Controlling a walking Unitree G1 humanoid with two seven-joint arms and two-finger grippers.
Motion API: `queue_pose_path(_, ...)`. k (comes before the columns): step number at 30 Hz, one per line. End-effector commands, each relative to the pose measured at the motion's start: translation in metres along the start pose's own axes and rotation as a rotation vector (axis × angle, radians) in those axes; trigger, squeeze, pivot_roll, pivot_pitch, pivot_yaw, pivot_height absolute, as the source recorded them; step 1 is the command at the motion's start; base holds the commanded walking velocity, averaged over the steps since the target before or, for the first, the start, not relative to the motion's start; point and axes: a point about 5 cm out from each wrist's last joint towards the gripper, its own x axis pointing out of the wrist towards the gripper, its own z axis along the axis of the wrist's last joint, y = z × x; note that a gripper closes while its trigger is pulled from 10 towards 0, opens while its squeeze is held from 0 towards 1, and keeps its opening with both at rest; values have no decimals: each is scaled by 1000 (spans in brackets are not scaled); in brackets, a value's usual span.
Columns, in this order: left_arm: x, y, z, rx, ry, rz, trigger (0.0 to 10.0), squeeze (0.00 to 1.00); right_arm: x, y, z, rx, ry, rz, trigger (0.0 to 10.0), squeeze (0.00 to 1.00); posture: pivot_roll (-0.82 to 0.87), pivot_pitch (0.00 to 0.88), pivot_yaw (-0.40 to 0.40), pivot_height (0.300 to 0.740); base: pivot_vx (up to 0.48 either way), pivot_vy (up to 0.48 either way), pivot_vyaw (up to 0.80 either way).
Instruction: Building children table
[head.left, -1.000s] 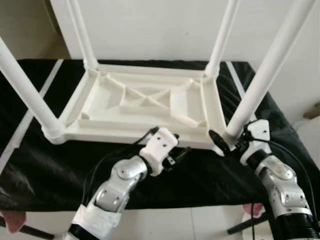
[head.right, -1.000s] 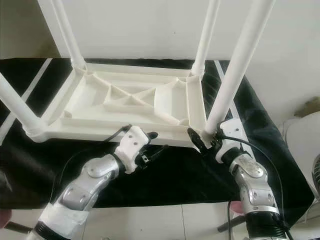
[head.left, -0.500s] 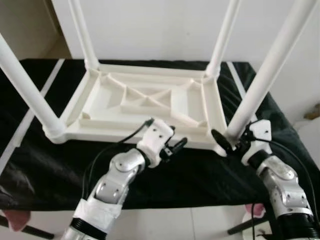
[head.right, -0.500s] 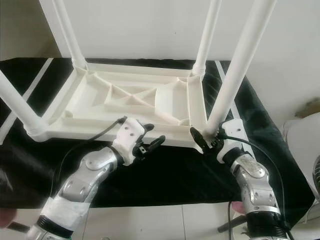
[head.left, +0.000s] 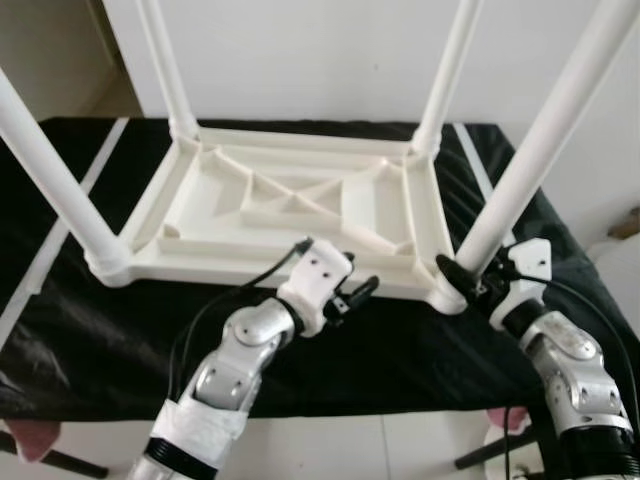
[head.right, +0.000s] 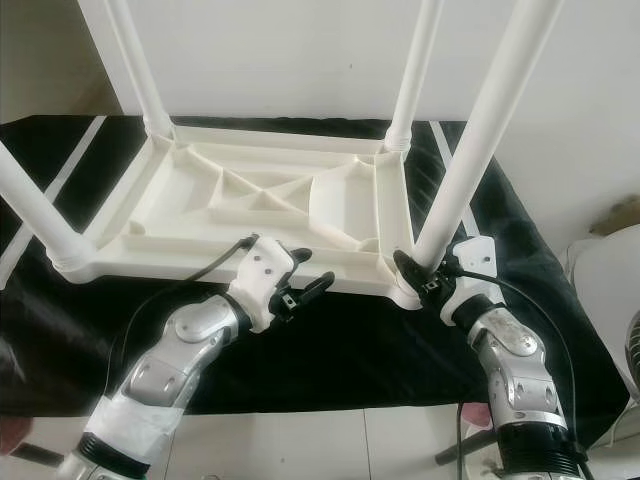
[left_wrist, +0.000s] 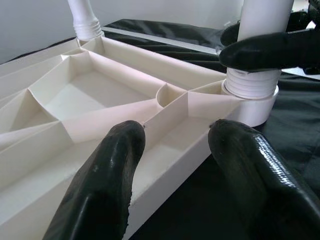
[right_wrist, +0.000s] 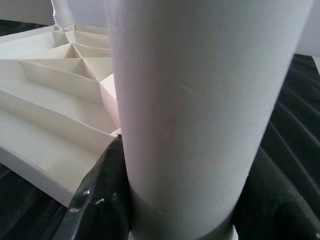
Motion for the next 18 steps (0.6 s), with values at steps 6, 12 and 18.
queue_pose_path(6,-1,-3,-4,-10,12,32,10000,0,-1,4,-2,25,16,-61,10000,0,-134,128,-11,740,0,0,0)
queue_pose_path(12,-1,-5,-4,0,15,27,10000,0,3,9,-8,11,61,-192,10000,0,-130,133,-15,740,0,0,0)
queue_pose_path(18,-2,-5,-7,3,31,28,10000,0,5,10,-8,11,95,-309,10000,0,-131,138,-19,740,0,0,0)
